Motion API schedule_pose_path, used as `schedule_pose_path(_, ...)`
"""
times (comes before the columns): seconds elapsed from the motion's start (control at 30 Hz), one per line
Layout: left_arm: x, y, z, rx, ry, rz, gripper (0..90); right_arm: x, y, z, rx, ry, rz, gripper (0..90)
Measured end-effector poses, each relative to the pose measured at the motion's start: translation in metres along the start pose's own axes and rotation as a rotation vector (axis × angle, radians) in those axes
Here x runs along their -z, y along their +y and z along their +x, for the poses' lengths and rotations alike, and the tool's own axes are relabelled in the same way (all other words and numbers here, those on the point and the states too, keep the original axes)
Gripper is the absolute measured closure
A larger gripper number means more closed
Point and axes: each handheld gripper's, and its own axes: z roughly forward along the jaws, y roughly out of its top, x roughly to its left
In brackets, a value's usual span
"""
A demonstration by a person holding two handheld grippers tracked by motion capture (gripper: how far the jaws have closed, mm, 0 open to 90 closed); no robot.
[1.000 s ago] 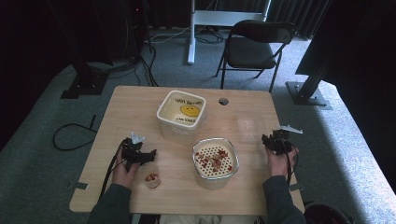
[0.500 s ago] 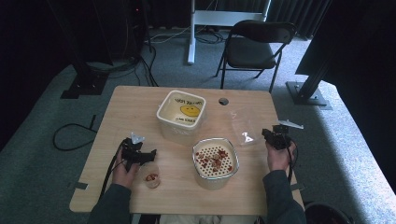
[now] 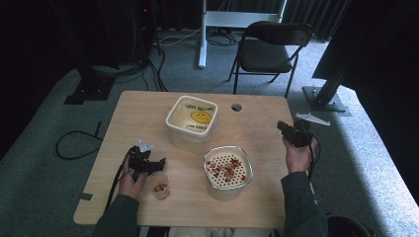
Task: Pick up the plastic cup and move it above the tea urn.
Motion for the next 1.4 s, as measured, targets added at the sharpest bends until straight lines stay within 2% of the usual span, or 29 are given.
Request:
schedule_pose_path(0.2, 0.0, 0.0, 0.0, -0.002, 0.0, 0.0, 11.1, 0.004, 0.011, 0.01, 0.024, 0.021, -0.021, 88.1)
schedule_pose_path(0.37, 0.0, 0.0, 0.0, -0.002, 0.0, 0.001, 11.1, 0.007, 0.026, 0.027, 0.06, 0.044, -0.049, 88.2)
schedule_pose_path(0.53, 0.0, 0.0, 0.0, -0.001, 0.001, 0.0, 11.1, 0.008, 0.033, 0.038, 0.092, 0.06, -0.058, 88.3)
schedule_pose_path(0.63, 0.0, 0.0, 0.0, -0.002, 0.0, 0.001, 11.1, 0.01, 0.041, 0.049, 0.108, 0.082, -0.078, 88.2)
schedule_pose_path(0.93, 0.0, 0.0, 0.0, -0.001, 0.0, 0.001, 11.1, 0.017, 0.055, 0.068, 0.129, 0.142, -0.113, 88.3)
schedule_pose_path(1.13, 0.0, 0.0, 0.0, -0.001, -0.001, 0.002, 11.1, 0.016, 0.061, 0.081, 0.12, 0.222, -0.123, 88.2)
schedule_pose_path(1.17, 0.0, 0.0, 0.0, -0.002, -0.001, 0.003, 11.1, 0.012, 0.062, 0.088, 0.113, 0.272, -0.109, 88.2)
schedule_pose_path(1.2, 0.0, 0.0, 0.0, -0.003, -0.001, 0.003, 11.1, 0.012, 0.062, 0.088, 0.113, 0.272, -0.109, 88.2)
schedule_pose_path(1.4, 0.0, 0.0, 0.0, -0.003, 0.0, 0.002, 11.0, -0.013, 0.066, 0.112, 0.097, 0.406, -0.051, 88.2)
